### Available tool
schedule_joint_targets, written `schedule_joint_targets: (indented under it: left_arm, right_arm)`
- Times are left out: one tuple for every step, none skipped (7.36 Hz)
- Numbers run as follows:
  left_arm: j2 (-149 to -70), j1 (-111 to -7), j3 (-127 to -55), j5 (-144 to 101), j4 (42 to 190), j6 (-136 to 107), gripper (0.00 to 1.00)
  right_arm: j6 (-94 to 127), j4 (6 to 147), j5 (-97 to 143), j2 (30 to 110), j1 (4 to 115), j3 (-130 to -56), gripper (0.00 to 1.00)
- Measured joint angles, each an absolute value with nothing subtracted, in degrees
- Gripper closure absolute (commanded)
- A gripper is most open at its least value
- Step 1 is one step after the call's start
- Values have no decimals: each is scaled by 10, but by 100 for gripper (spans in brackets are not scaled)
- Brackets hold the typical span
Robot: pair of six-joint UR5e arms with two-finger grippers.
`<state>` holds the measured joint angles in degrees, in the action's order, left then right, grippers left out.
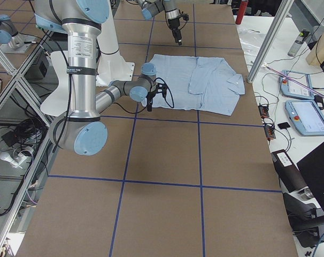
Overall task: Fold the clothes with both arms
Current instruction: 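Move both grippers down to the hem corners nearest the robot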
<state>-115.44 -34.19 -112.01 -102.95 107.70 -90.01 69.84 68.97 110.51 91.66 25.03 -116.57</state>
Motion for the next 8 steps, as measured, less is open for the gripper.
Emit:
schedule_joint_targets:
  left_arm:
    - [-1154,-343,-1119,-1029,1077,-900,2]
    - [-1153,-343,-1119,-1029,1077,-900,2]
    - [-1152,-343,-1119,-1030,1077,-900,2]
    - [-1152,-343,-1119,-1030,1077,-900,2]
    - [-1151,-343,-1120,-1030,1077,-900,2]
    - [-1151,-343,-1120,-1030,1077,-901,2]
    - [-1151,-343,-1120,-1030,1077,-901,2]
    - [-1151,-343,-1120,-1030,1077,-901,2]
  right_arm:
    - [710,690,1095,910,231,-1162,2]
    - [716,698,1091,899,221,-1158,6]
    - [719,716,1089,883,216,-1153,8]
    - [720,732,1088,871,213,-1149,10]
    - [721,741,1089,864,212,-1144,11]
    - [721,745,1090,861,210,-1139,12]
    - [721,746,1093,860,210,-1134,13]
    - [721,747,1095,860,209,-1131,16]
